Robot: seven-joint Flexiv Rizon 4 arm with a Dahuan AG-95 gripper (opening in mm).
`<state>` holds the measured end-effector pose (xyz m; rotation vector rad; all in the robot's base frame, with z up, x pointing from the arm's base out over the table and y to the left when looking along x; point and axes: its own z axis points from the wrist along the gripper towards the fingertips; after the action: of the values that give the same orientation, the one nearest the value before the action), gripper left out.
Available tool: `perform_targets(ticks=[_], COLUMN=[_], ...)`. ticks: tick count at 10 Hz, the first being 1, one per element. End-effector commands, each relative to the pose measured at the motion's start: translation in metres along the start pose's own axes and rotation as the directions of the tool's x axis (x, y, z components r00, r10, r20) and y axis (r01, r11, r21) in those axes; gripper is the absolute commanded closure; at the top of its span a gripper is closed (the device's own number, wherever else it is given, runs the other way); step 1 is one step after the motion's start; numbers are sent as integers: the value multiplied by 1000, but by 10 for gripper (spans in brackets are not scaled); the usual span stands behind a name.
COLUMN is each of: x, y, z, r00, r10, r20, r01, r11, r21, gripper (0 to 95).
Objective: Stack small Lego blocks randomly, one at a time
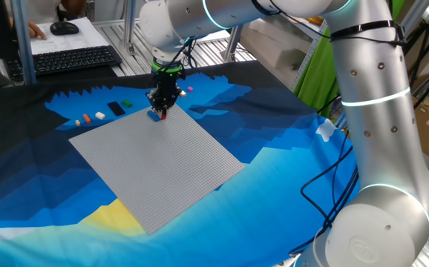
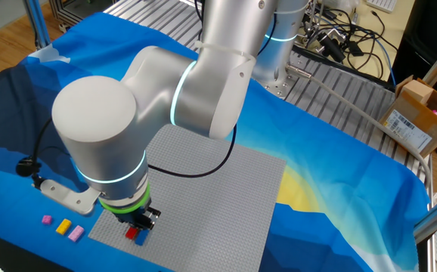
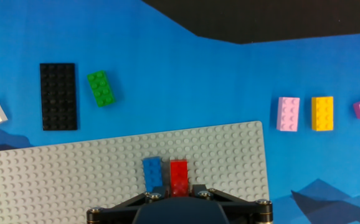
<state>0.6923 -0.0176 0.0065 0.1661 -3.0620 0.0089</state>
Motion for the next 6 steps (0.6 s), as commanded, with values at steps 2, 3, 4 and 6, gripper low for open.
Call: perform_targets(ticks=[2,3,4,6], x=[-3,-3,-3,-3], y=[0,0,0,0], z=[-1,-1,0,0], r00=[1000,1000,1000,1000], r10=[-1,0,0,-9], r20=[-1,-2,-1,-2], r01=[1,0,0,9], r11=[1000,1000,1000,1000], r21=[-1,-1,-1,-4], gripper=[950,950,950,950])
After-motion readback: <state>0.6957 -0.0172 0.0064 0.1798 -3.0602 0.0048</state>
